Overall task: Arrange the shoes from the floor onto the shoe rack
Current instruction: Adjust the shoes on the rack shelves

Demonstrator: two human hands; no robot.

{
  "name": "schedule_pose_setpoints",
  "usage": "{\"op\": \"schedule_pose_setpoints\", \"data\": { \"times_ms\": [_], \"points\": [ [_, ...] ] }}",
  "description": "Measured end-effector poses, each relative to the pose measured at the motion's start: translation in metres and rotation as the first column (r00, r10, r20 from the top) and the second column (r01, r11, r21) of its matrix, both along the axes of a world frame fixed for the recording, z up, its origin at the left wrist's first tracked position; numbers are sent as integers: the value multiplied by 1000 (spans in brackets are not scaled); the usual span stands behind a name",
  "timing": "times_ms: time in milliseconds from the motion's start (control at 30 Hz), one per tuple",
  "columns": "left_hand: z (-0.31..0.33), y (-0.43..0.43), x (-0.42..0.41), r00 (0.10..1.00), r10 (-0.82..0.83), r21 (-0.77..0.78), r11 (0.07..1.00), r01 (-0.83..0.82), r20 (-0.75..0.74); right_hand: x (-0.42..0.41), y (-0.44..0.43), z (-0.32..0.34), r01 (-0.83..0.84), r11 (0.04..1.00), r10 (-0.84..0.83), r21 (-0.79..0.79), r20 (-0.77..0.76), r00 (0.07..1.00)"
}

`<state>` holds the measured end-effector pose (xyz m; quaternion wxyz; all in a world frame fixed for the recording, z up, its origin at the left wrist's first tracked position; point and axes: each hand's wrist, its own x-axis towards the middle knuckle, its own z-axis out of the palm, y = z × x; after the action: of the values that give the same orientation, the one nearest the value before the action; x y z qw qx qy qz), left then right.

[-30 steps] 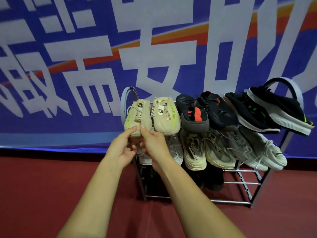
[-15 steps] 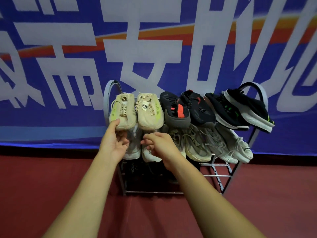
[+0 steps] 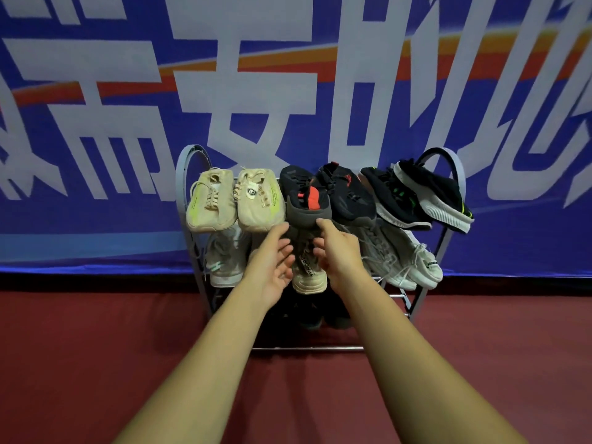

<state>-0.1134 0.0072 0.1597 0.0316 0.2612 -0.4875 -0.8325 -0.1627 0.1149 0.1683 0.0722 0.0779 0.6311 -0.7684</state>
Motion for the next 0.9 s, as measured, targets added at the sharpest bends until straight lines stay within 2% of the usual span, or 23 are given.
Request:
{"op": "schedule_pose_setpoints", "data": {
  "times_ms": [333,567,900],
  "points": [
    [11,20,-32,996,-35,56,998,40,-85,-23,9,-9,-7,1000,8,-17,25,1000],
    [13,28,-45,994,18,53,998,-13,-107,-23,7,-1,-89,955,120,-284,93,988],
    [14,31,-27,995,-9,69,997,17,-102,-7,2,1,-109,934,146,-341,84,986]
  ]
}}
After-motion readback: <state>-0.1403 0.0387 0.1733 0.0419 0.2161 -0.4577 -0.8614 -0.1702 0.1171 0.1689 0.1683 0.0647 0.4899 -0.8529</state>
